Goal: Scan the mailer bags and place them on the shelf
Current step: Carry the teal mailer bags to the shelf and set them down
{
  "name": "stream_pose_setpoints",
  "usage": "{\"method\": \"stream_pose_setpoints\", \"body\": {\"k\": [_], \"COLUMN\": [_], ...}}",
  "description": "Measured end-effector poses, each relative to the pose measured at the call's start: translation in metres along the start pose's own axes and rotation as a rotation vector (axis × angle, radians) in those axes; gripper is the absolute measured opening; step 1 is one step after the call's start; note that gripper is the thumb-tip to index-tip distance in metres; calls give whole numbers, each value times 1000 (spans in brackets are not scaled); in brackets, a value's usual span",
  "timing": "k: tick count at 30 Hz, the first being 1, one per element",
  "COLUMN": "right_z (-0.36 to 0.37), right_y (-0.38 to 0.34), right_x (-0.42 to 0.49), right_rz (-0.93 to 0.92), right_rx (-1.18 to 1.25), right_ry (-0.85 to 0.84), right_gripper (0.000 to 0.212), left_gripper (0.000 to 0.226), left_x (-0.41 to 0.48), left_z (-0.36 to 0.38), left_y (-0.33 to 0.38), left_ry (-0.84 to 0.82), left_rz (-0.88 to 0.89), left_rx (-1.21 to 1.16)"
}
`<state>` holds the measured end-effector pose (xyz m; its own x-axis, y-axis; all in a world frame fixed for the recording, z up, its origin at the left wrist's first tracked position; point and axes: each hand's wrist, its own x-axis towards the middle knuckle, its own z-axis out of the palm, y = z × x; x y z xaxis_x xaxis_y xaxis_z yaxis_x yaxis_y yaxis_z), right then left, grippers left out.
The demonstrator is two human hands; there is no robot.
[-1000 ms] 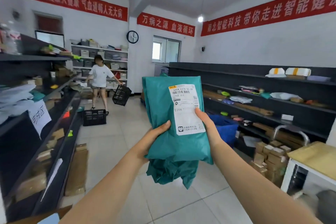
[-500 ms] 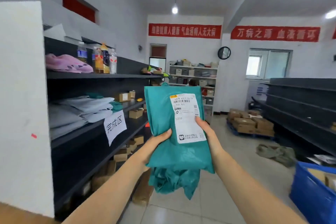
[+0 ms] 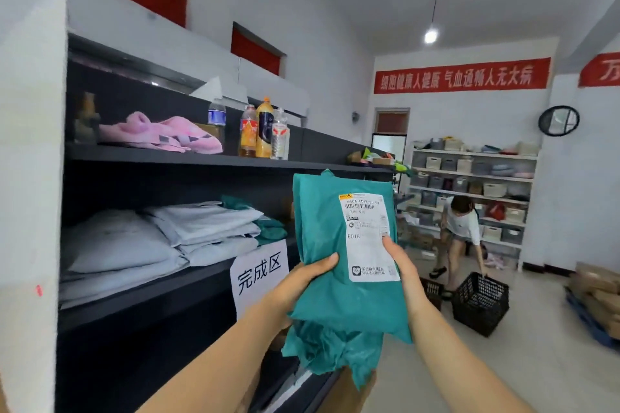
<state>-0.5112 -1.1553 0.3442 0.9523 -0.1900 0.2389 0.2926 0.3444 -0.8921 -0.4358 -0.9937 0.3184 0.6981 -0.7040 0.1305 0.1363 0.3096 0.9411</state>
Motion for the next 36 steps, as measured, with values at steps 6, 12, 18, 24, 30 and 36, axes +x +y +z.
{"method": "stream_pose_setpoints", "body": {"k": [6,12,18,24,30,36], "right_z": [-53,-113,-152,-127,-109,-96], "right_y": [-6,42,70,123,178,200], "right_x": [153,305,468,610,704,785], "right_rz": [30,138,271,413,490,447], "right_rx": [-40,-9,53,69,74,-52], "right_ry": [-50,-83,-125,-253,-303,-343], "right_gripper": [86,66,31,45,51,44], "left_gripper": [61,55,48,49,31,38], "left_x": [139,279,418,495,555,601], "left_z": [-40,-102,-159,-251,-332,-367], "left_y": [10,-21,-18,4,22,32], "left_ry": [62,142,305,503,666,777], "left_rz": [34,36,45,83,16,-19], "left_rx": [12,-37,-114,-133,-54,-59]}}
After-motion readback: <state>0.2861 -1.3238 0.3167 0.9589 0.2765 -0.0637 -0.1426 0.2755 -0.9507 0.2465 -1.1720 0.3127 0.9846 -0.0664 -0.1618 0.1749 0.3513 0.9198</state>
